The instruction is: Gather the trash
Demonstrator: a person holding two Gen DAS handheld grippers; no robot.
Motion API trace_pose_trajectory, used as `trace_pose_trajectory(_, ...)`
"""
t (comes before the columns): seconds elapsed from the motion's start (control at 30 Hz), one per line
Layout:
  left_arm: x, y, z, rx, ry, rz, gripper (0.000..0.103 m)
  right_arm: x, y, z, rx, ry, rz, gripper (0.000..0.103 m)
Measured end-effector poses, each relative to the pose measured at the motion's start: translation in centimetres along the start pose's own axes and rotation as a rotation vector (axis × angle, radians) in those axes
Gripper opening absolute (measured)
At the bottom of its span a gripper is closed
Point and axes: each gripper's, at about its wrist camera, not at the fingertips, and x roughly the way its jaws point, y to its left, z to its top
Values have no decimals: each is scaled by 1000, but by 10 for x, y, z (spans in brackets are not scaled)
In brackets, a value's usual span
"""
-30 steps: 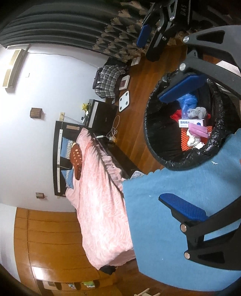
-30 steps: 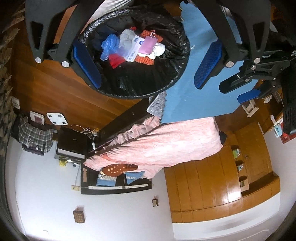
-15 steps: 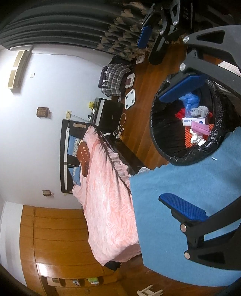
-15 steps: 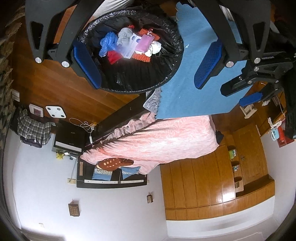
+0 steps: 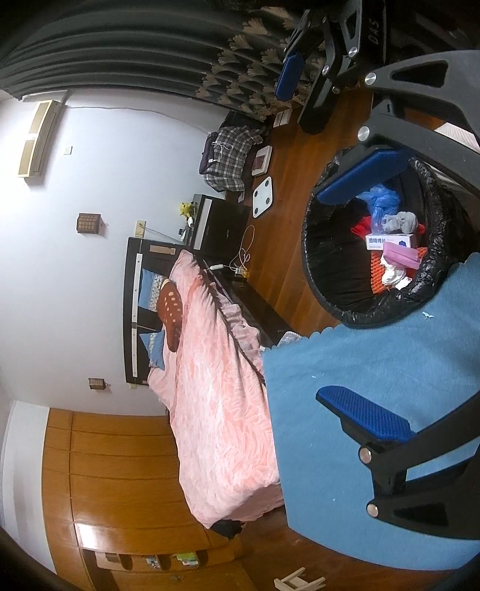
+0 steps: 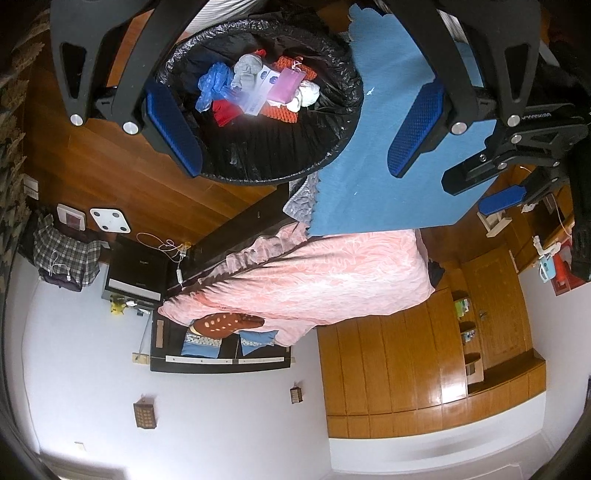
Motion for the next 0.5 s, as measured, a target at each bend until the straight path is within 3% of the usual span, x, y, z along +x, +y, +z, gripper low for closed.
trace_pose_trajectory(0.5, 0, 3, 1, -2, 0, 3, 97, 1, 1, -1, 2, 1, -1, 98)
